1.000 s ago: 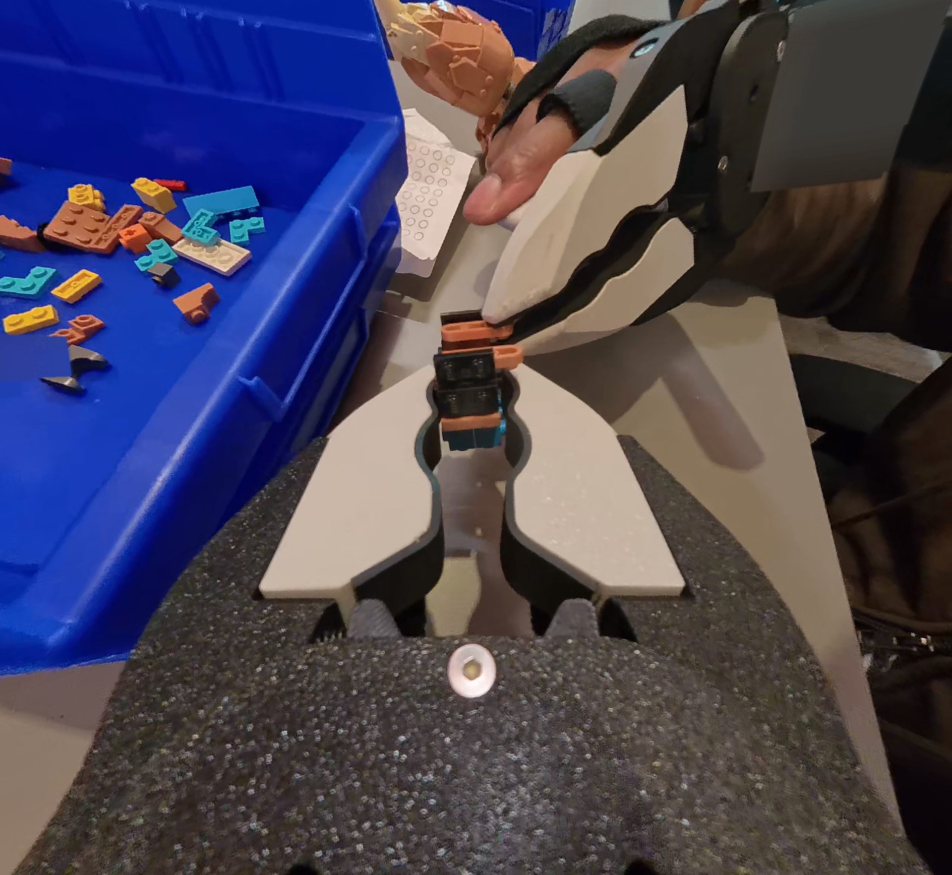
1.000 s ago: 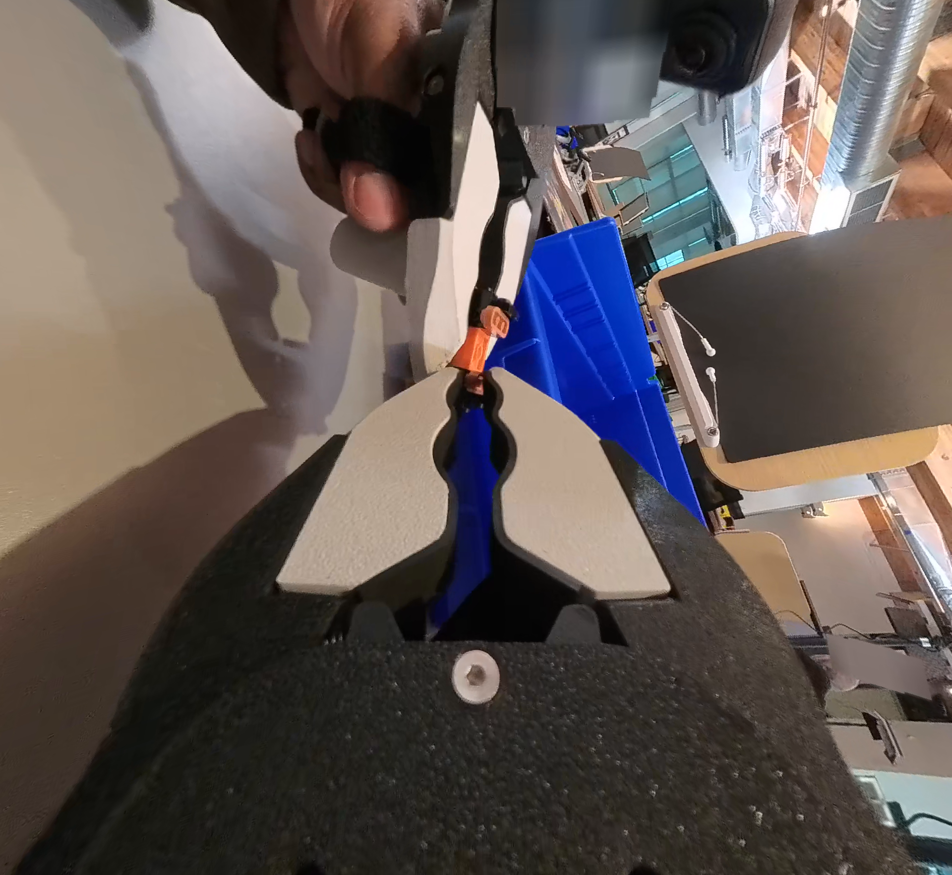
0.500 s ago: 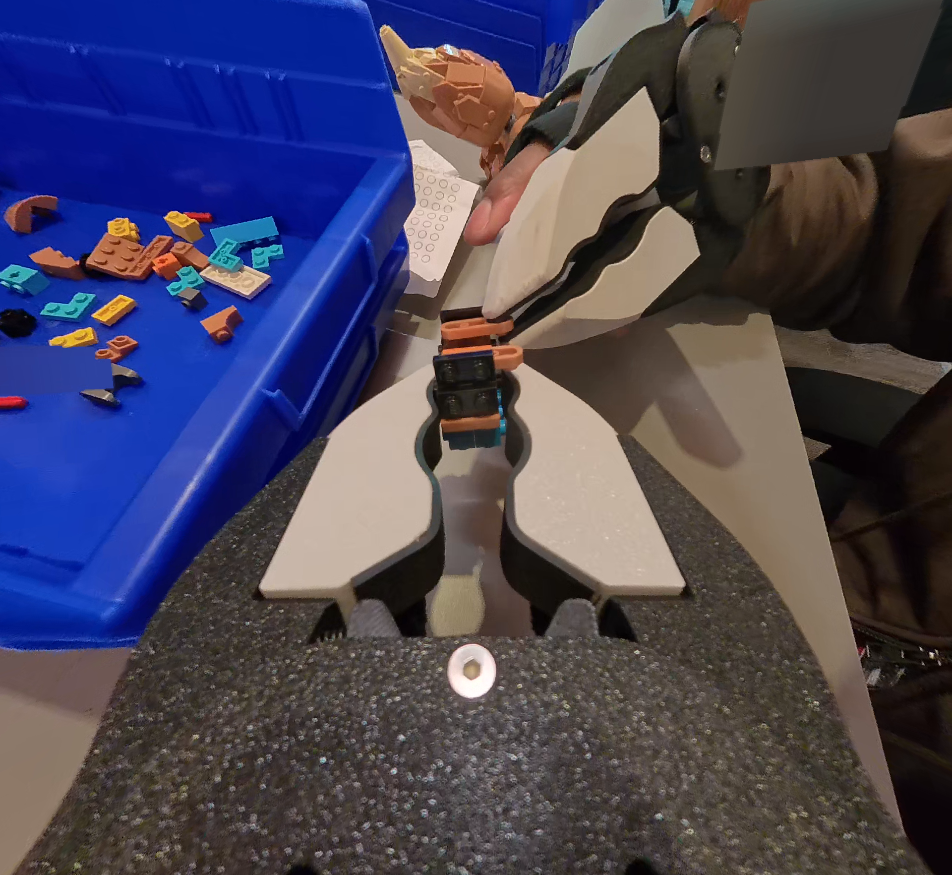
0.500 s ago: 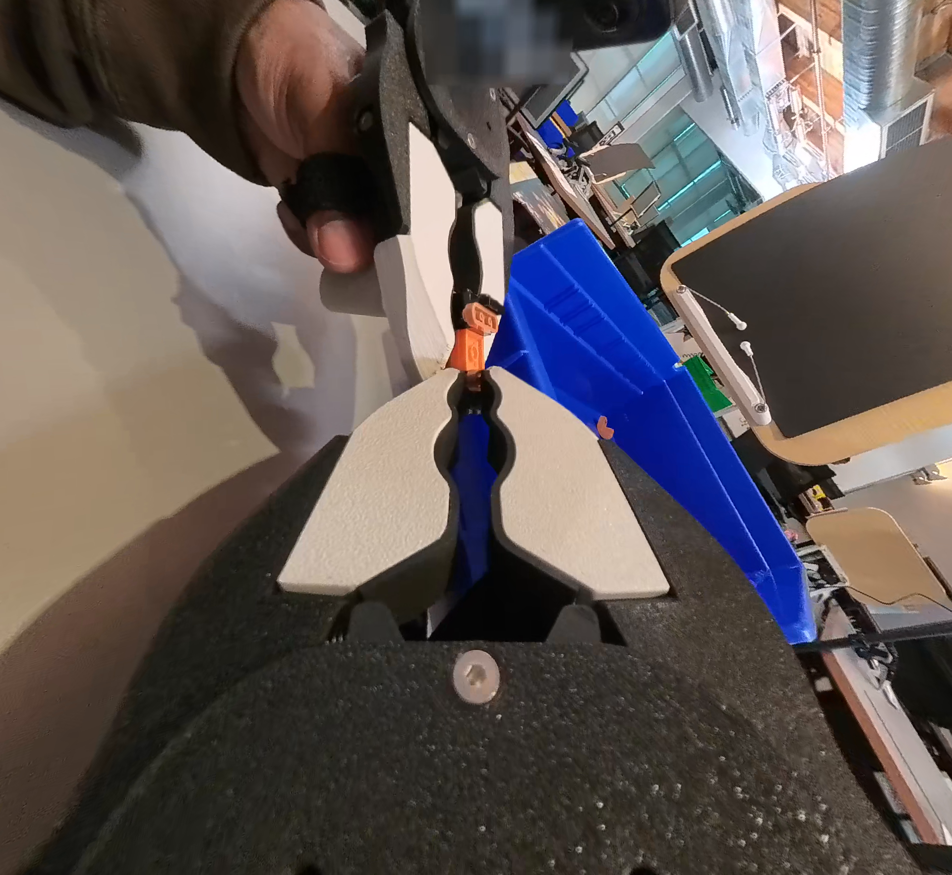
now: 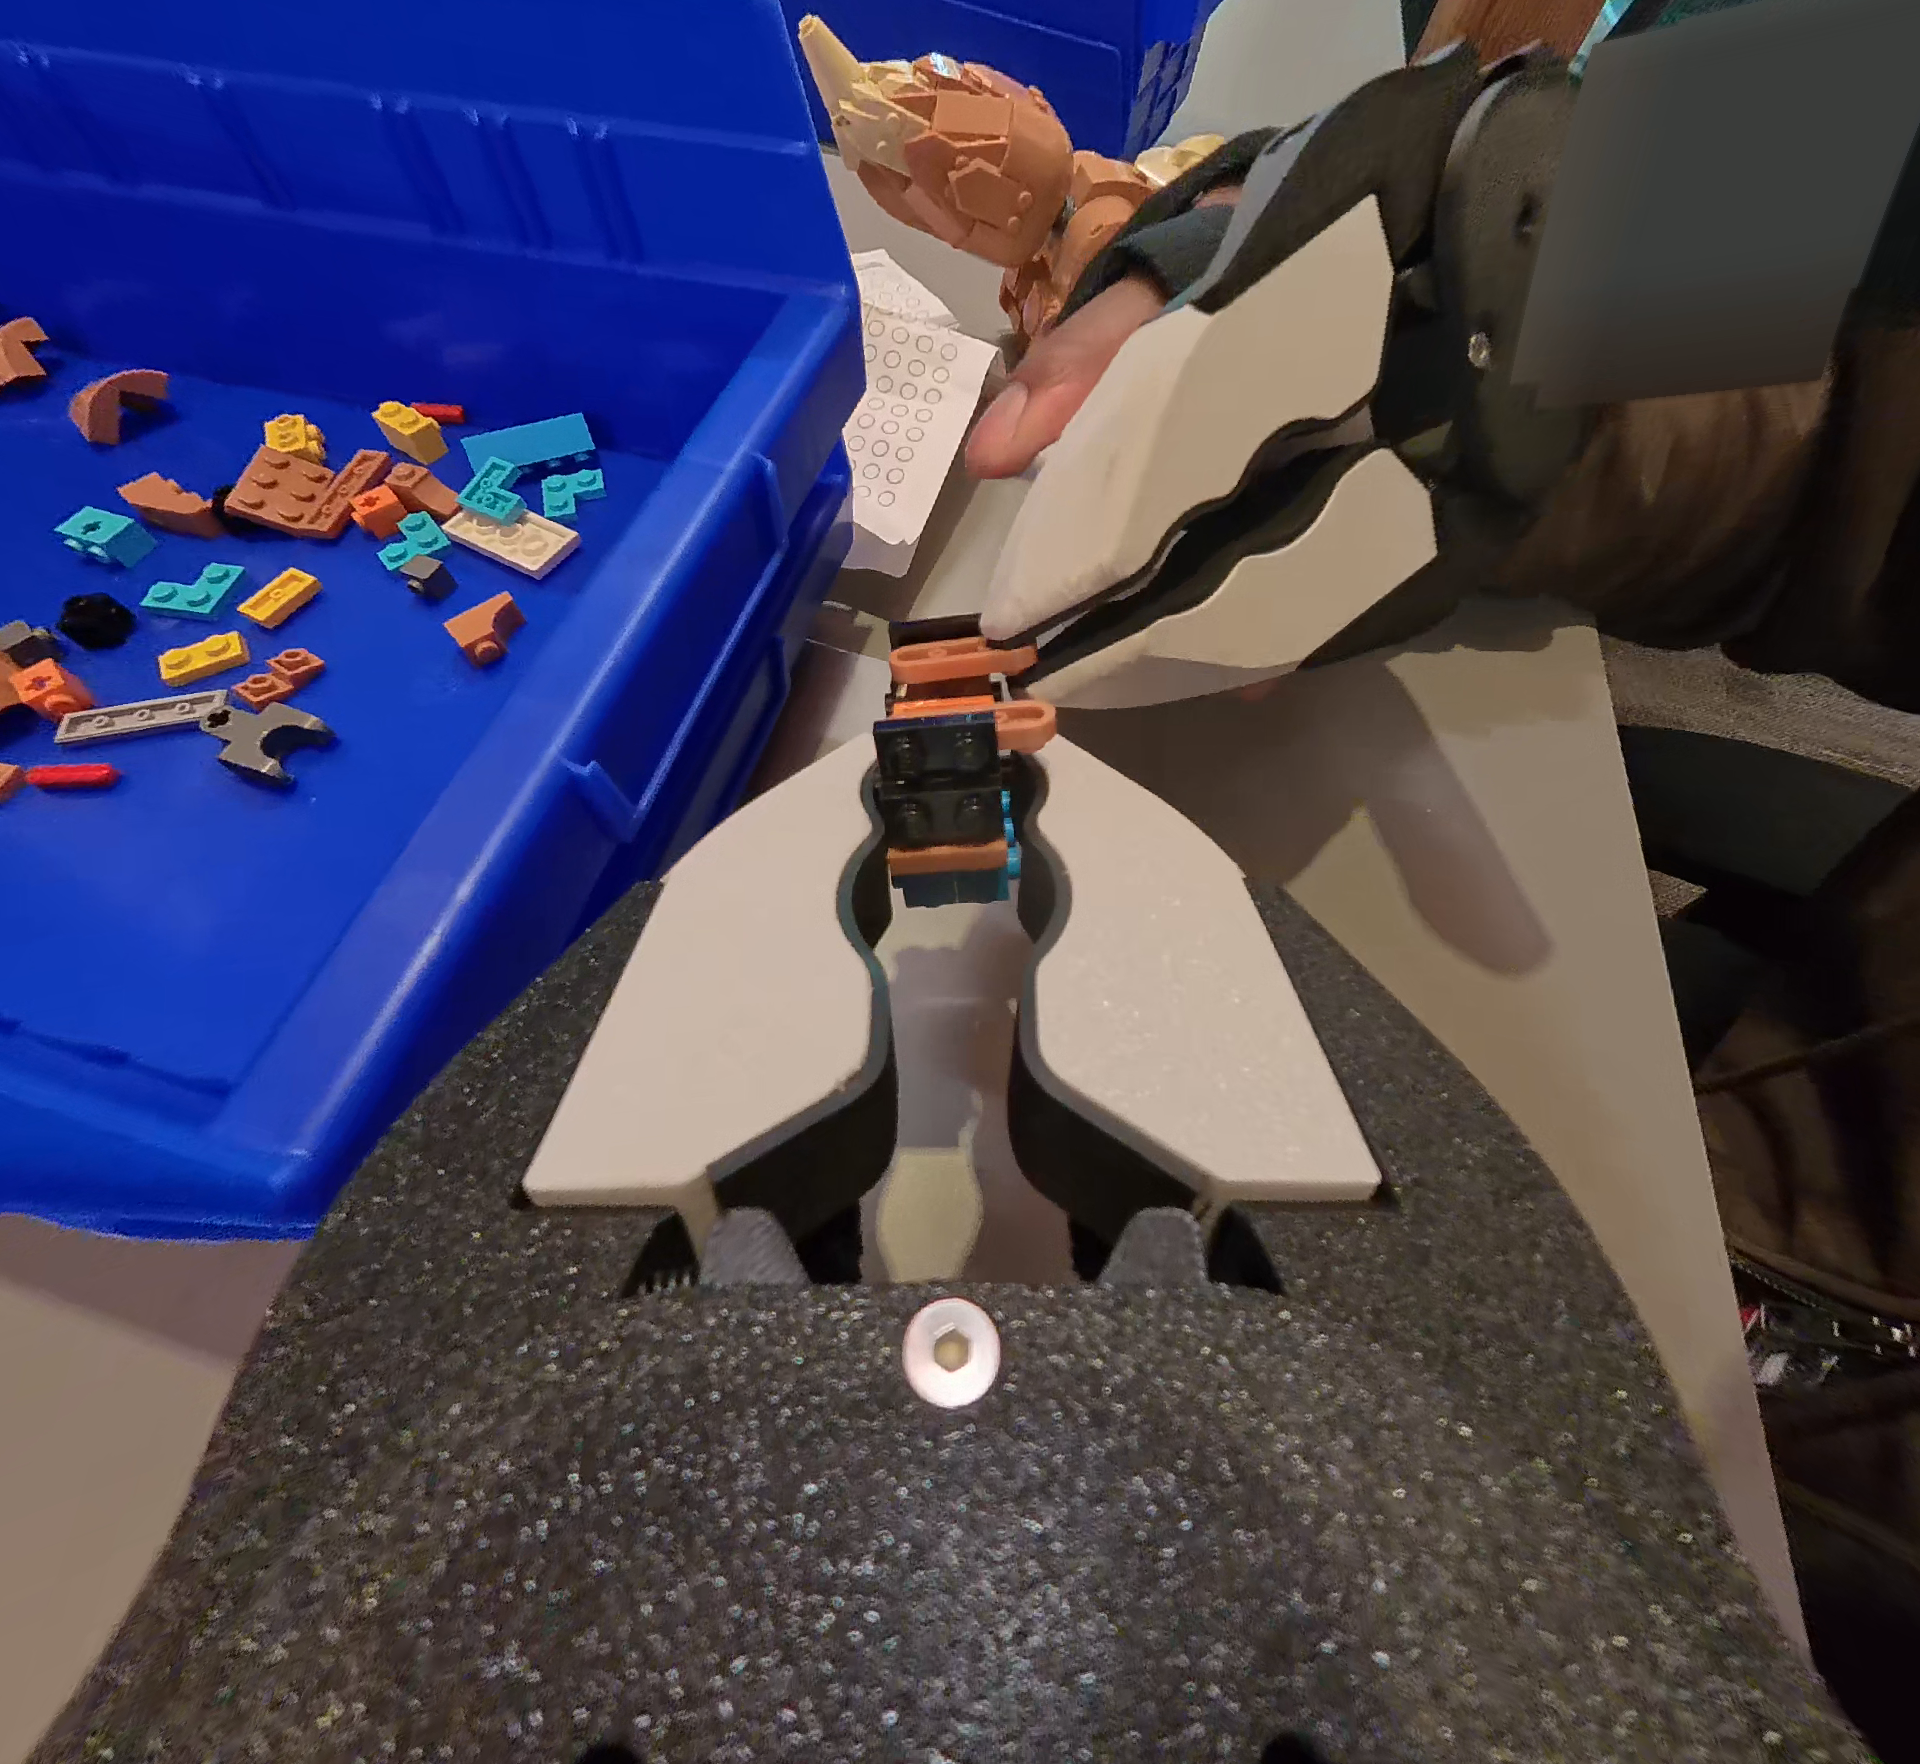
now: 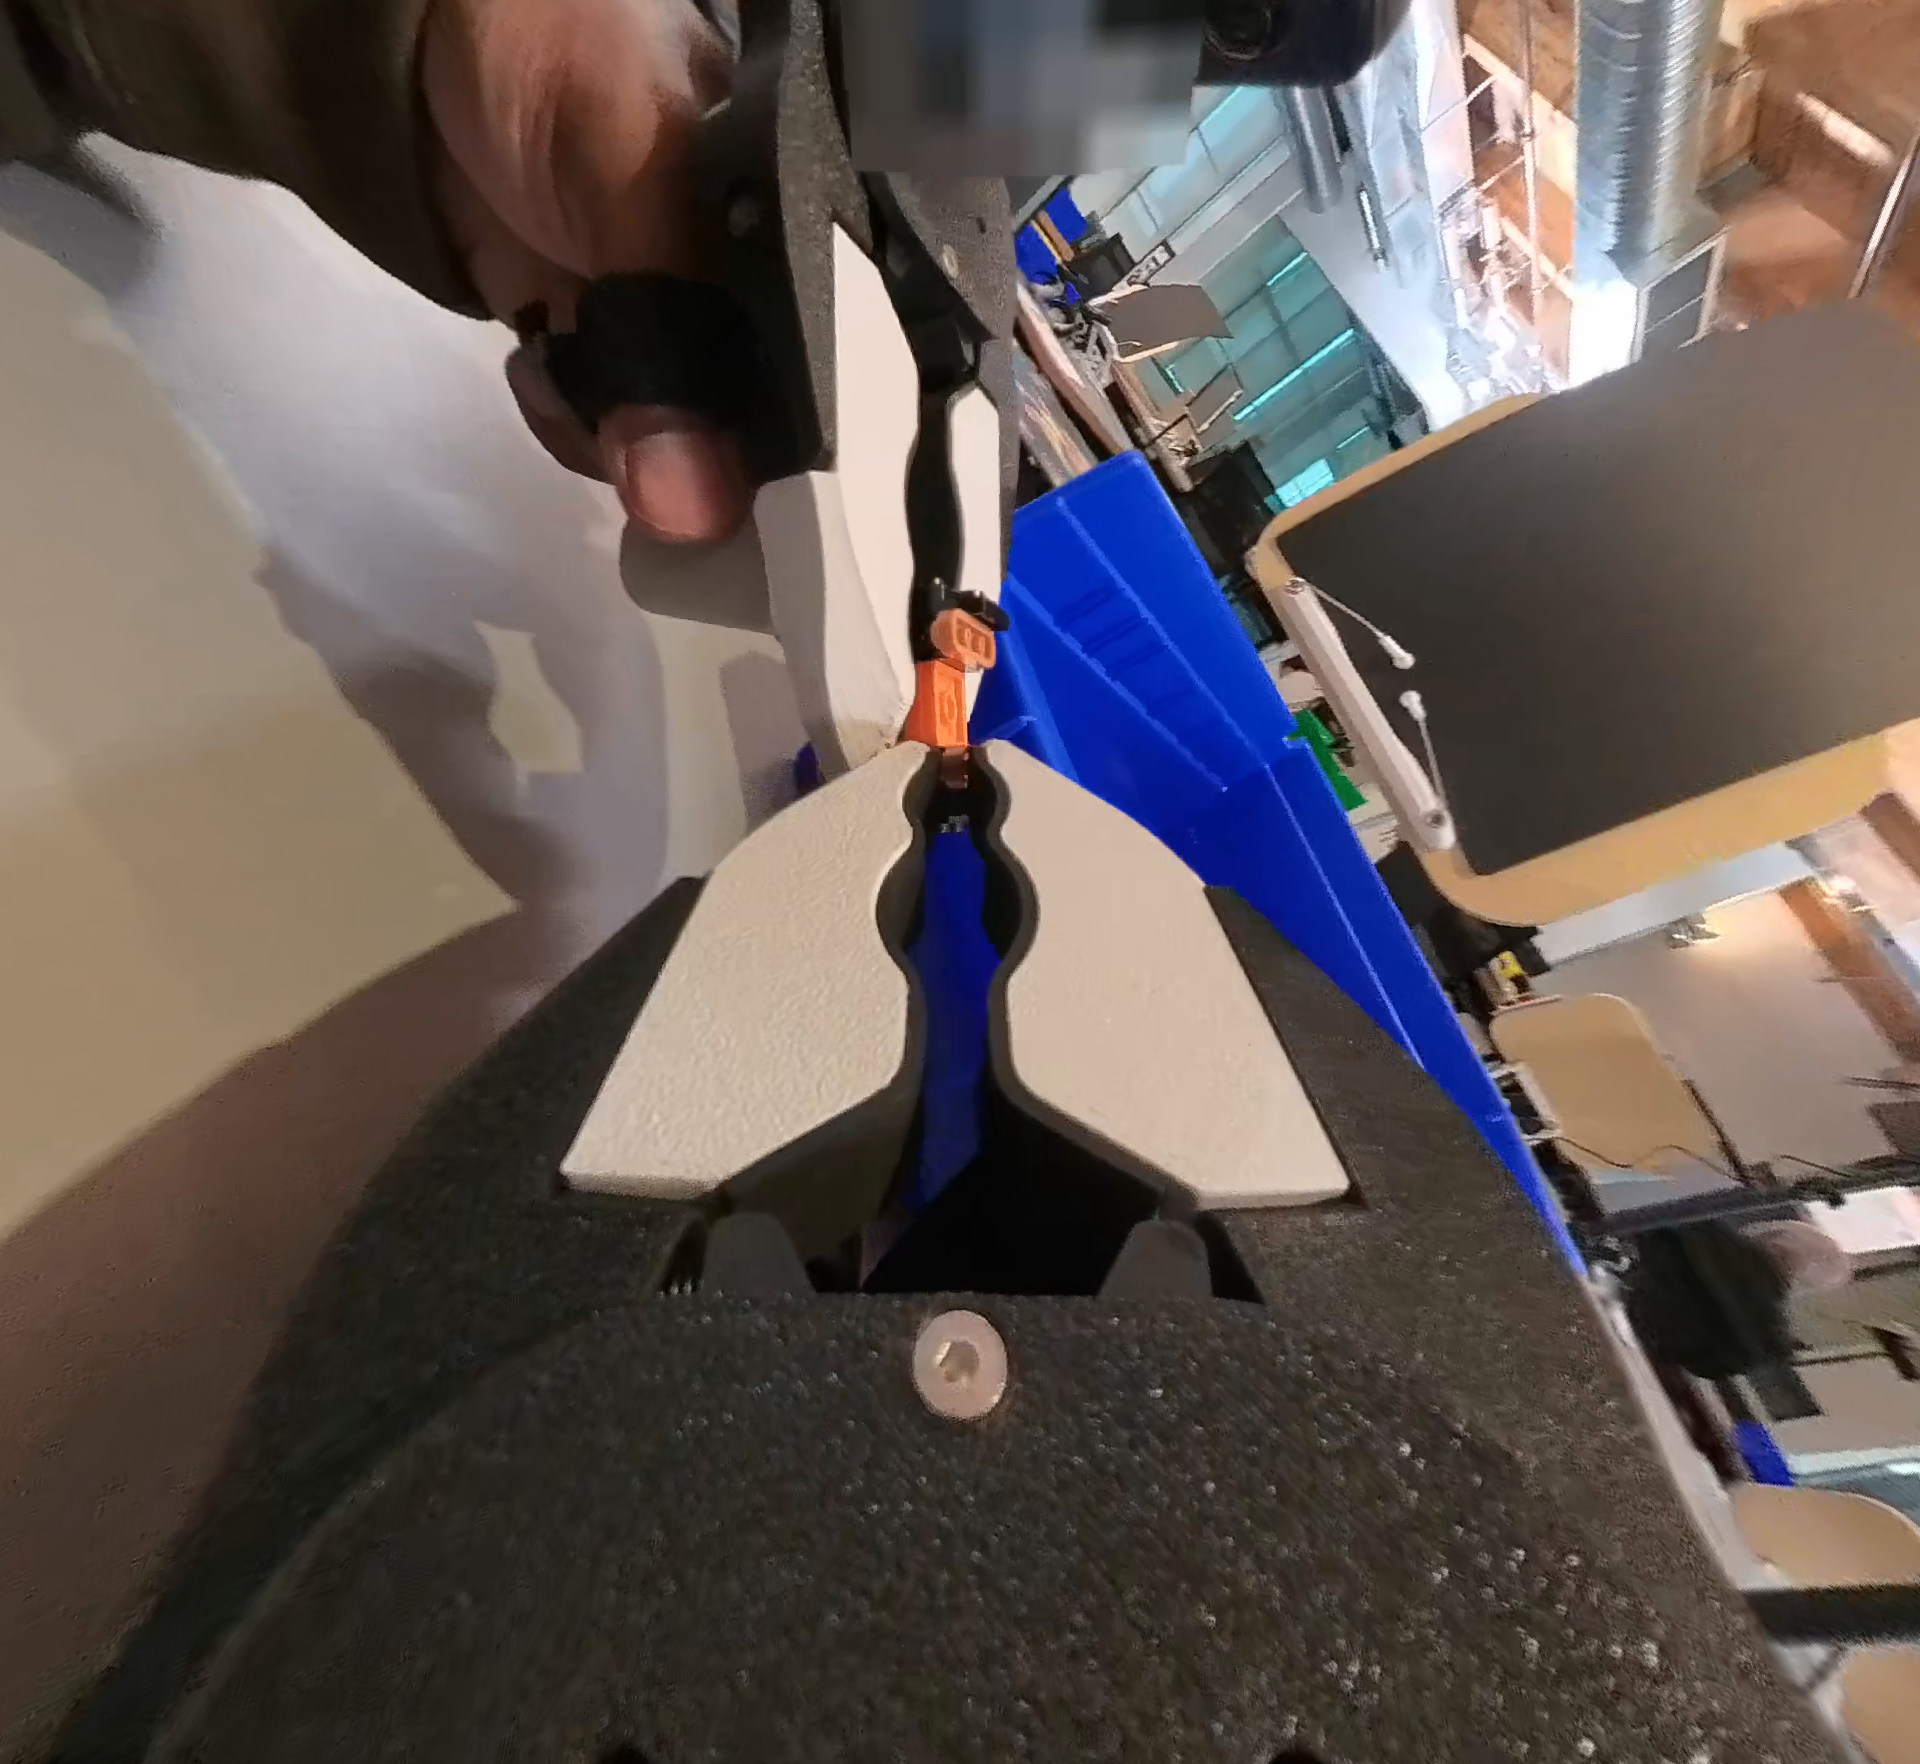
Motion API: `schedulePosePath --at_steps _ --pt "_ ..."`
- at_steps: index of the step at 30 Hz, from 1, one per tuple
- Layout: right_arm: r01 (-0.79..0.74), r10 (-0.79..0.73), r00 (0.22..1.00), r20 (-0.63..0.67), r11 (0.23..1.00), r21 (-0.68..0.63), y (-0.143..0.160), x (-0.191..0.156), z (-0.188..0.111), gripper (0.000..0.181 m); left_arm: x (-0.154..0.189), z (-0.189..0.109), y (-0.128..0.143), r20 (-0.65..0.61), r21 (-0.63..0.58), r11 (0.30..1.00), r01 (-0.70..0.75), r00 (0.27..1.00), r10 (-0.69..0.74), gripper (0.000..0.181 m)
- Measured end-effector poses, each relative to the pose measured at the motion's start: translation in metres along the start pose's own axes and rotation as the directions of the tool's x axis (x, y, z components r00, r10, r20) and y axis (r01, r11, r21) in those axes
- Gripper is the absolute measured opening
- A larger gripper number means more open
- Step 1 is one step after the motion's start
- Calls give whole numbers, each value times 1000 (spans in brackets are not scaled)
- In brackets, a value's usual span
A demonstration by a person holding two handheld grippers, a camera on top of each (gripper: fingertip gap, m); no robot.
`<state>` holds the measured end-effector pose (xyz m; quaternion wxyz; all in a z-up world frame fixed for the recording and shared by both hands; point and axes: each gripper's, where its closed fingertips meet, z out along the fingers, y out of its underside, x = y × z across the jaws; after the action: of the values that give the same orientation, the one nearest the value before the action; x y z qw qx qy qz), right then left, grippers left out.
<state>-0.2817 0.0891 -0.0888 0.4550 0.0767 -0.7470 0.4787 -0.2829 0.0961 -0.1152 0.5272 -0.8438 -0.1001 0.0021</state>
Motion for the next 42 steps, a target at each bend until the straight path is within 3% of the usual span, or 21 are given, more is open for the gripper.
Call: schedulePosePath --at_steps 4,6,9,13,14,16,18,26,28,33,42 --pt "21 -21 998 -62 1000 -5 -1 5 0 5 -2 0 6 12 -44 999 6 1000 -5 19" --pt "-37 50 978 -201 997 69 -12 36 -13 5 -26 5 40 156 -236 970 -62 983 101 19" --pt "-111 146 937 -317 986 126 -15 73 -35 4 -6 17 23 -13 -73 994 86 996 -88 19" --pt "-33 50 916 -399 998 48 -5 84 -35 5 -8 21 27 9 -90 995 35 999 -35 18" --pt "-35 36 914 -405 999 11 0 85 -27 5 -7 22 27 -3 -86 995 50 999 -51 18" --pt "-109 17 907 -422 975 -194 34 92 -7 6 -6 24 27 -13 -82 995 63 998 -64 18" --pt "-148 7 907 -420 941 -305 54 91 4 17 -6 24 28 -10 -89 994 62 998 -63 18" --pt "-117 8 890 -456 970 -212 38 89 -17 9 -5 21 27 -10 -86 995 50 999 -51 18" --pt "-136 66 915 -399 979 -150 33 82 -17 8 -6 21 26 -3 -81 996 48 999 -48 18" --pt "-187 186 981 -63 982 -15 18 35 -8 9 -12 17 23 26 -60 997 55 998 -54 18" --pt "-192 192 970 148 981 -14 14 -8 2 13 -8 21 24 37 -77 996 39 999 -37 18"
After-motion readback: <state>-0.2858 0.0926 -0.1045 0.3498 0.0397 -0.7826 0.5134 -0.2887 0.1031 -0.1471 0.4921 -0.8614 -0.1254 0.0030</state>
